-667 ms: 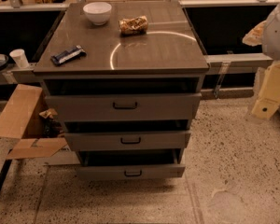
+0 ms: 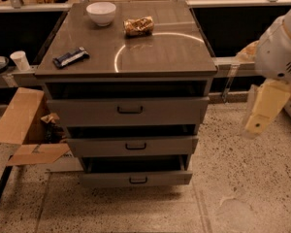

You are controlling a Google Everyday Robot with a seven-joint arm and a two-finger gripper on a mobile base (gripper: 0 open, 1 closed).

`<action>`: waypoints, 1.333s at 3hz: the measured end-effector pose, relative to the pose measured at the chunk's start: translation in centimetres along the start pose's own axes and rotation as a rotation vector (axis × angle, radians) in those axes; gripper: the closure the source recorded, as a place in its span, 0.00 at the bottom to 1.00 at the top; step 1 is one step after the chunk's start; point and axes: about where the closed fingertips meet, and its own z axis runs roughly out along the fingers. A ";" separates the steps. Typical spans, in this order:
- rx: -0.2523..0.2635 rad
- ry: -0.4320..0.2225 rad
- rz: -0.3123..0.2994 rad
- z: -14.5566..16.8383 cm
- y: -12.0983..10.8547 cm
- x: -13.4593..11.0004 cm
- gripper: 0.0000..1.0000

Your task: Open top drawer

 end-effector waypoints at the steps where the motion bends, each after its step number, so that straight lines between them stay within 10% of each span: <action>1: -0.083 -0.056 -0.025 5.7 1.2 -0.7 0.00; 2: -0.180 -0.108 -0.047 13.6 2.4 -1.2 0.00; 4: -0.141 -0.076 -0.068 16.2 1.0 -0.9 0.00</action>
Offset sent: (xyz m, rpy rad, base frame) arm 0.0206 0.0716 -0.1967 0.1866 0.2012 0.1671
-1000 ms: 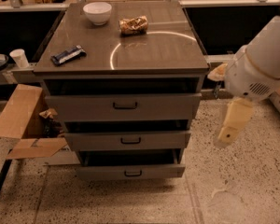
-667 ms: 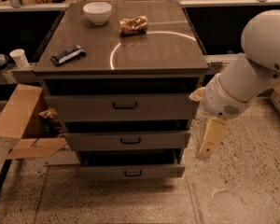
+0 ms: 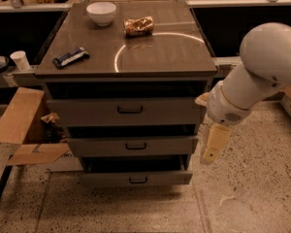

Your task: Open top drawer

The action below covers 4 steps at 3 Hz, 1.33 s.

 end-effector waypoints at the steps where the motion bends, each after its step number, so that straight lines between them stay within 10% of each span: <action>1: 0.047 0.041 -0.047 3.6 -3.3 0.6 0.00; 4: 0.096 0.090 -0.104 10.4 -11.8 0.8 0.00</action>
Offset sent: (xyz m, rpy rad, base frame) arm 0.1041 0.0038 -0.0779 -0.1043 -0.1553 0.0584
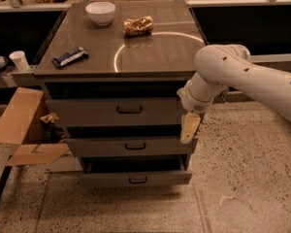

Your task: Open top drawer

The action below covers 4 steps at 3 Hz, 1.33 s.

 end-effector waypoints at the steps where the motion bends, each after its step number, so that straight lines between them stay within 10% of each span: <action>1: -0.018 0.031 -0.002 2.5 -2.5 0.1 0.00; 3: -0.068 0.053 -0.031 5.8 -4.5 -1.2 0.00; 4: -0.100 0.049 -0.048 7.3 -4.4 -2.0 0.27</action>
Offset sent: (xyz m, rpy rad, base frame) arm 0.0645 0.0144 -0.0404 -0.0701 0.0490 0.0160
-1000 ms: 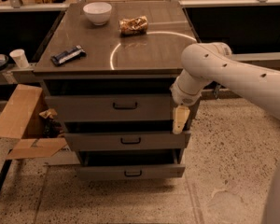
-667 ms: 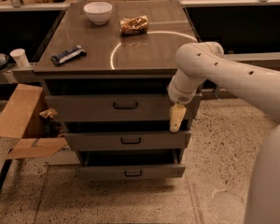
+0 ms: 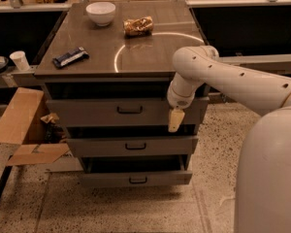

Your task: Open top drawer

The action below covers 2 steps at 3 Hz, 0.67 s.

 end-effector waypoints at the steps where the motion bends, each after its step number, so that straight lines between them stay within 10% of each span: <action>1: 0.000 0.000 0.000 0.0 0.0 0.0 0.50; 2: 0.000 0.000 0.000 -0.3 -0.4 -0.1 0.73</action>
Offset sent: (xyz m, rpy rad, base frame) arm -0.0939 0.0095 0.0299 -0.0220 0.0366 0.0495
